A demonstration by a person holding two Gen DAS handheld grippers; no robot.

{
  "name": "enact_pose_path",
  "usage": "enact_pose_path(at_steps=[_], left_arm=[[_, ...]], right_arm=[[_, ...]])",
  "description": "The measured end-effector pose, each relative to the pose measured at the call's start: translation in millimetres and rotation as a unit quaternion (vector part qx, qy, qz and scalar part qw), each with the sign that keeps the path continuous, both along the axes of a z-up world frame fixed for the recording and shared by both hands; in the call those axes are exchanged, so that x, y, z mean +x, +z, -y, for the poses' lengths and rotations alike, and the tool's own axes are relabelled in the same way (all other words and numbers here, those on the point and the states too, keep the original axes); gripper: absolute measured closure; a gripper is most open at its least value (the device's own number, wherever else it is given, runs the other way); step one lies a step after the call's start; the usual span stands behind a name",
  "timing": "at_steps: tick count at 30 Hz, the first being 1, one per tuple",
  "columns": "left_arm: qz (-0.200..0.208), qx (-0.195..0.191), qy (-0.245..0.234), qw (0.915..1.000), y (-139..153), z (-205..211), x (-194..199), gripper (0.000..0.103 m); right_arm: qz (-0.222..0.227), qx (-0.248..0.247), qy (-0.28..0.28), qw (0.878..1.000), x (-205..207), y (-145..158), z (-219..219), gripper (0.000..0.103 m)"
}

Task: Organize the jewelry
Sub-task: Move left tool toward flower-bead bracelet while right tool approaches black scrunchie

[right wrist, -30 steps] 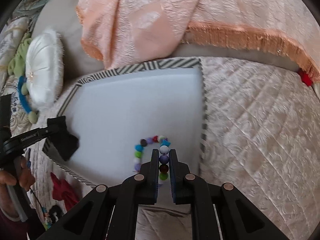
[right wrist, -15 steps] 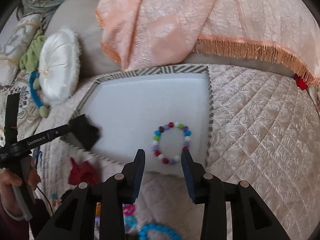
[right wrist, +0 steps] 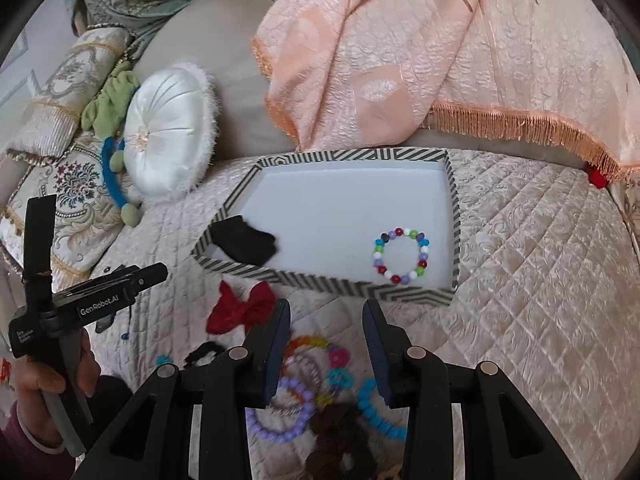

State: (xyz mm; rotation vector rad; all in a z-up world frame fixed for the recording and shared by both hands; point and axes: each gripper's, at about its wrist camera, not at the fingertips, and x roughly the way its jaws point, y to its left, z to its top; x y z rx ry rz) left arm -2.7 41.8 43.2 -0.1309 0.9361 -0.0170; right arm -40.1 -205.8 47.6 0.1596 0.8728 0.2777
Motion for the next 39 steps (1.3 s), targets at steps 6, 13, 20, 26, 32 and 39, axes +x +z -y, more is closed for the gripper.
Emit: enact_pose_path(at_steps=[6,13,20,26,32,39], left_arm=[[-0.008,-0.017,-0.005,0.9998,2,-12,-33,0.044],[-0.031,-0.025,-0.009,0.9992,-12,-18,-61,0.044],[-0.063,-0.031,-0.009,0.9975,-36,-19,-79,0.042],[-0.089,-0.040,-0.018,0.9950,-56,-16,-91,0.040],[-0.105,-0.043,-0.020,0.9934,-71,-14,-94,0.037],[-0.113,-0.051,-0.024,0.9920,-83,-11,-87,0.036]], right_arm=[[-0.001,0.007,0.007,1.000,-24,1,-6,0.067],[-0.006,0.012,0.020,1.000,-44,-4,-14,0.067],[-0.013,0.013,0.032,0.999,-51,-8,-24,0.065],[-0.024,0.006,0.053,0.998,-49,-17,-41,0.064],[-0.050,0.006,0.083,0.995,-35,-37,-67,0.063],[-0.080,-0.006,0.119,0.990,-9,-64,-102,0.062]])
